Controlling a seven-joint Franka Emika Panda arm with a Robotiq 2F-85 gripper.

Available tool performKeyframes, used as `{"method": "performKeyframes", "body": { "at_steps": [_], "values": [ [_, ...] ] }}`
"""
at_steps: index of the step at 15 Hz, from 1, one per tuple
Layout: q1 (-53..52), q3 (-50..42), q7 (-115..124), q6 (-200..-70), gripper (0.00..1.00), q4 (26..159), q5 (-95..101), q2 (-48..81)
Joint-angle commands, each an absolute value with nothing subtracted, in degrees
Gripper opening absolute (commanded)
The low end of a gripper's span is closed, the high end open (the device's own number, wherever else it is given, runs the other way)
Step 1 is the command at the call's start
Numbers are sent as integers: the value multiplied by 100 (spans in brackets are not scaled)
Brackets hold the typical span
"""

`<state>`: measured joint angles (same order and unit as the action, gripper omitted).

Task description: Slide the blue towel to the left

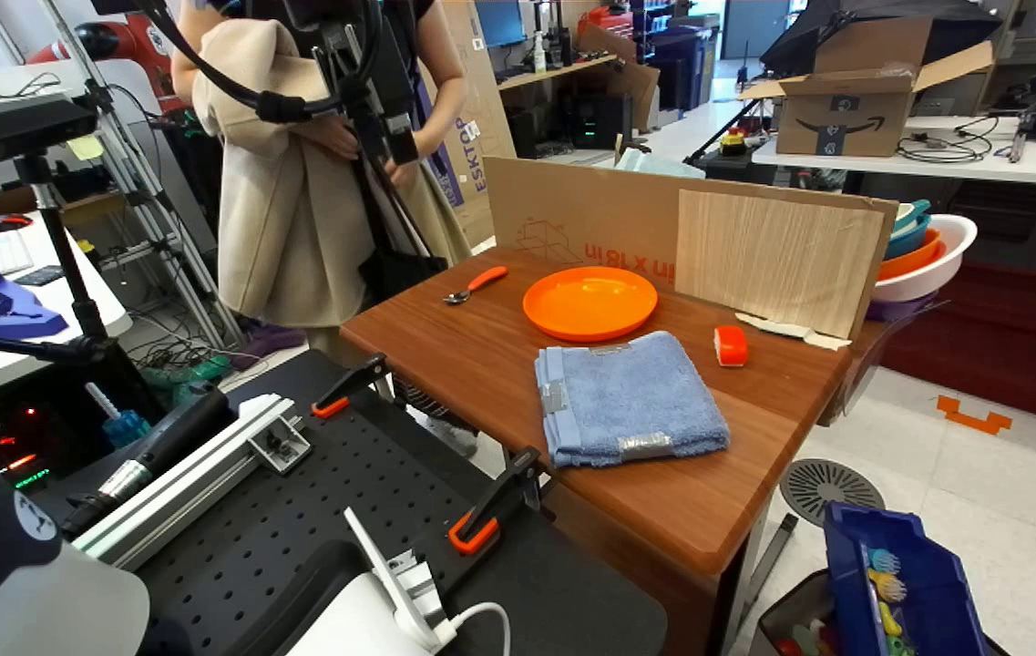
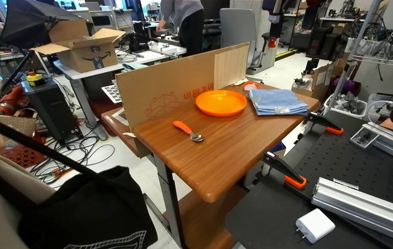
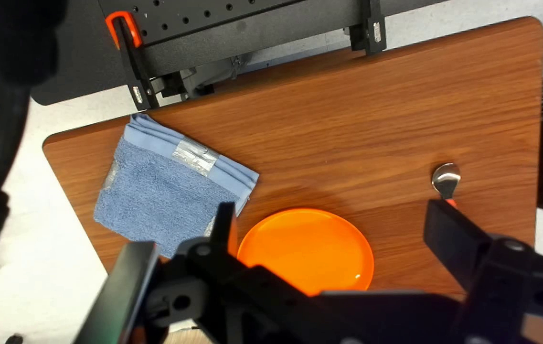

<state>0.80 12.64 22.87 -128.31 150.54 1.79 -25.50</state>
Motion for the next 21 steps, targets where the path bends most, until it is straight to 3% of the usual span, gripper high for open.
{"method": "performKeyframes", "body": {
  "at_steps": [1, 11, 21],
  "values": [
    [1, 1183, 2318, -12818, 100, 15047, 222, -2544],
    [-21, 868, 1524, -13119, 100, 15363, 267, -2618],
    [313, -92, -162, -13868, 100, 15946, 616, -2518]
  ]
}}
